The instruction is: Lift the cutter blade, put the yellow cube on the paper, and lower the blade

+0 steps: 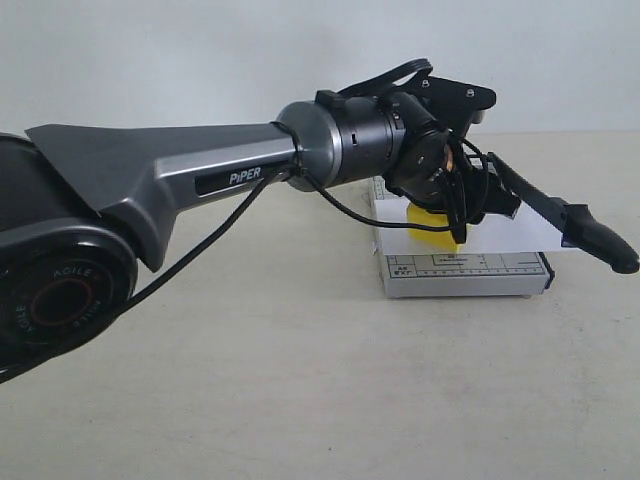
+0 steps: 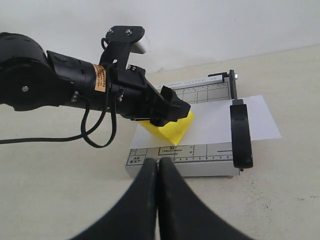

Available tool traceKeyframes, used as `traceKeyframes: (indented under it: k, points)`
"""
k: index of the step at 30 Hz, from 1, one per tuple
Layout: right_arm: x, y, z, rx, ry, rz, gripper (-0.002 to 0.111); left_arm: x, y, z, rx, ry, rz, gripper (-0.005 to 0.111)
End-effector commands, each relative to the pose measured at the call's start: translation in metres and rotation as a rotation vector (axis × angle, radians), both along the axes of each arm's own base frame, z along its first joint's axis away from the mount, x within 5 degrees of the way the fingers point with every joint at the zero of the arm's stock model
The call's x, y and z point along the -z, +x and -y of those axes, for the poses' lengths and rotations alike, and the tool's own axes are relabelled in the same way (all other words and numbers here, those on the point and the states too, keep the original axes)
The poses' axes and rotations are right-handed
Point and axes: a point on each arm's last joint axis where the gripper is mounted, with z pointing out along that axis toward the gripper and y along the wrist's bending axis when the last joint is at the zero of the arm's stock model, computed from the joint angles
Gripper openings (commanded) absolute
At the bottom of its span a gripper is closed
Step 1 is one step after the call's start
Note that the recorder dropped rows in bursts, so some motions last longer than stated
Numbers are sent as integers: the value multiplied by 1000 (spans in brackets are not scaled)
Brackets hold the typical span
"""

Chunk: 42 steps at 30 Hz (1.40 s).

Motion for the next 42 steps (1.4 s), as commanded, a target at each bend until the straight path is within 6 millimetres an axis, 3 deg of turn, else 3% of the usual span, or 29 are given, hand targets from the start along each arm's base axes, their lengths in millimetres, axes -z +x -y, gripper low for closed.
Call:
traceKeyframes:
  k: [1,3,5,12,15,20,27,35,39,42]
  points:
    - [0,0,0,0,-2,12,0,-3,2,5,8,-65,30,48]
    - [-1,0,0,1,-1,16,0,-6,3,8,18,-94,52,63]
    - [-1,0,0,1,0,18,0,-8,4,9,27,-119,75,69]
    - [-1,0,0,1,0,18,0,-7,5,7,24,-95,69,69]
    - [-1,0,0,0,-1,15,0,-29,4,4,37,-91,116,69]
    - [-1,0,0,1,-2,17,0,-93,-13,-18,5,-36,70,67]
    - [-1,0,0,1,-2,17,0,-137,-33,-42,25,-28,111,67]
    - [-1,0,0,0,-2,16,0,-160,-77,-87,39,-86,150,63]
    - [0,0,0,-1,-3,12,0,-165,-112,-120,56,-176,180,63]
    - [0,0,0,-2,-8,14,0,-159,-143,-149,70,-248,191,63]
